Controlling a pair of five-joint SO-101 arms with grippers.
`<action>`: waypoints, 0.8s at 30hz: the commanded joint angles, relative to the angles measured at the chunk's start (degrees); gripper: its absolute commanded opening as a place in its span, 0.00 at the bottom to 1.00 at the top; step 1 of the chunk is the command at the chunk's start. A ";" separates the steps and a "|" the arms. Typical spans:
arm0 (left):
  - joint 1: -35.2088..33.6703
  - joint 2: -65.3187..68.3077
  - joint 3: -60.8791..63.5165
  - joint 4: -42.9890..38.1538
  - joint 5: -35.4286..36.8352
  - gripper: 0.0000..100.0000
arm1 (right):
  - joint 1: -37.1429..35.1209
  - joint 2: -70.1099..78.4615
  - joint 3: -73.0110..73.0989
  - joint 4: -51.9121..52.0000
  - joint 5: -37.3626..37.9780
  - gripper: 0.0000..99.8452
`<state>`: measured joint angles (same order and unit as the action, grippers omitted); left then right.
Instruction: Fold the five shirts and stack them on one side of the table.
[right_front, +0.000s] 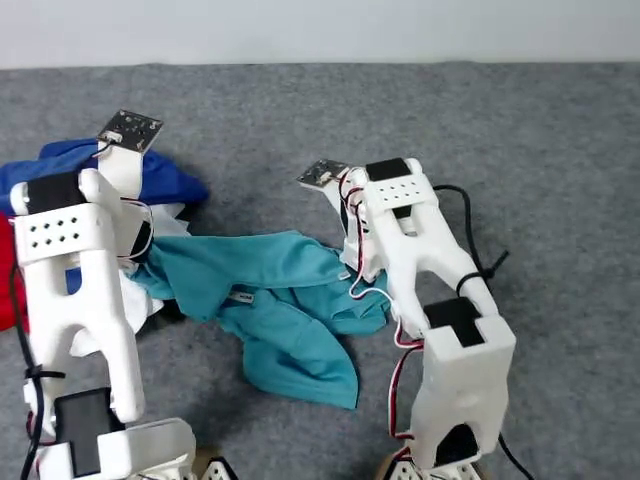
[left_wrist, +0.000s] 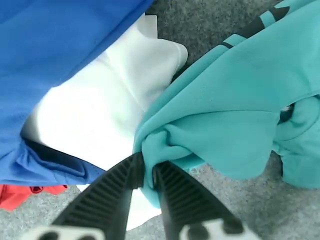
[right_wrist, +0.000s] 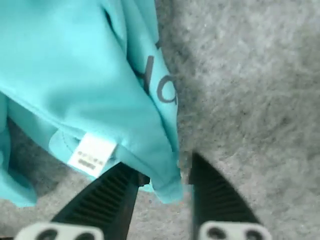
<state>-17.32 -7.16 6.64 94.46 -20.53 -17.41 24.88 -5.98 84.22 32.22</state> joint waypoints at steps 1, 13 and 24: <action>-0.26 -2.81 -0.22 -0.97 0.62 0.01 | -0.40 -0.13 -3.52 1.10 0.18 0.04; -0.18 -3.43 -1.10 -0.35 0.62 0.01 | 0.75 -0.22 -12.66 15.08 -1.14 0.01; -0.09 -16.62 -3.30 1.14 0.70 0.01 | 9.54 -19.74 -26.81 18.33 5.80 0.01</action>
<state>-17.23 -18.51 5.49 95.16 -20.53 -10.11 14.15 -27.87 100.40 36.26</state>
